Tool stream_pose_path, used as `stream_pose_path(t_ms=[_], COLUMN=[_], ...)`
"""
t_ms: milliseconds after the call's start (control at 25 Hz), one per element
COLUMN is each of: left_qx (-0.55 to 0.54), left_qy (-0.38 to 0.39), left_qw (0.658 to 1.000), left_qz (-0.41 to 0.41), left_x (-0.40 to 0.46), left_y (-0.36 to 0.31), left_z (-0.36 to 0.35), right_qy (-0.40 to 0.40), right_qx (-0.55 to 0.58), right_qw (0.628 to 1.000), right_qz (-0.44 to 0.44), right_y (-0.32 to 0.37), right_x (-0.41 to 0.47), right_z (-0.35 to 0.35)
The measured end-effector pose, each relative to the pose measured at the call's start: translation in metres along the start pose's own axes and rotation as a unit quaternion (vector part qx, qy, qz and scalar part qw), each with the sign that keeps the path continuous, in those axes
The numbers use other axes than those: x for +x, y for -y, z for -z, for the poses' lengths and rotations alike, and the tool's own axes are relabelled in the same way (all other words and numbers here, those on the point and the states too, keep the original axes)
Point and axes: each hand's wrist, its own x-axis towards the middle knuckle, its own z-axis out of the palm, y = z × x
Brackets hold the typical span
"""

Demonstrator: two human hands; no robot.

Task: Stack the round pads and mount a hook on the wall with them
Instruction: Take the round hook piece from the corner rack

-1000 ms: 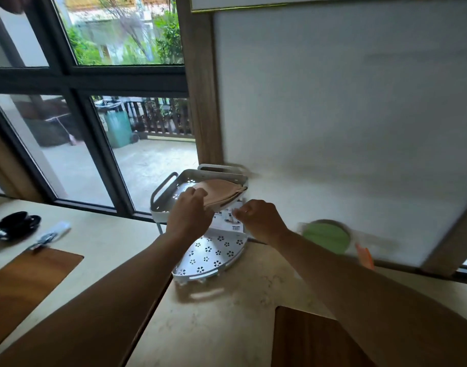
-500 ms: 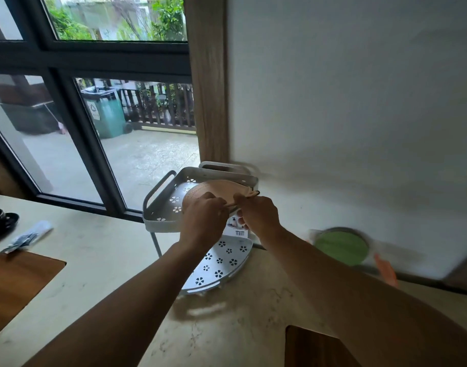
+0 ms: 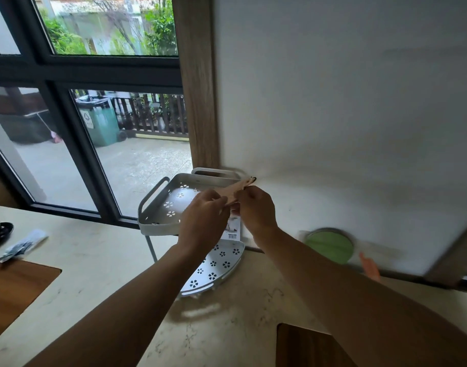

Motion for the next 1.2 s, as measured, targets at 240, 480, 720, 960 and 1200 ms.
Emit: stream_pose_path(t_ms=[240, 480, 720, 960, 1200], left_qx=[-0.056, -0.18, -0.179, -0.166, -0.205], left_qy=[0.046, 0.083, 0.198, 0.219, 0.219], left_qw=[0.994, 0.977, 0.961, 0.962, 0.954], left_qz=[-0.079, 0.082, 0.072, 0.002, -0.006], left_x=[0.003, 0.013, 0.004, -0.012, -0.022], left_y=[-0.038, -0.08, -0.12, -0.144, -0.155], left_z=[0.025, 0.027, -0.002, -0.026, -0.064], right_qy=[0.015, 0.019, 0.061, 0.057, 0.051], right_qx=[-0.05, -0.275, -0.36, -0.362, -0.359], right_qw=[0.993, 0.94, 0.909, 0.916, 0.923], right_qz=[0.107, 0.201, 0.202, 0.161, 0.125], right_y=[0.029, 0.046, 0.027, -0.004, -0.041], right_x=[-0.022, -0.041, -0.065, -0.072, -0.062], right_z=[0.06, 0.133, 0.2, 0.244, 0.263])
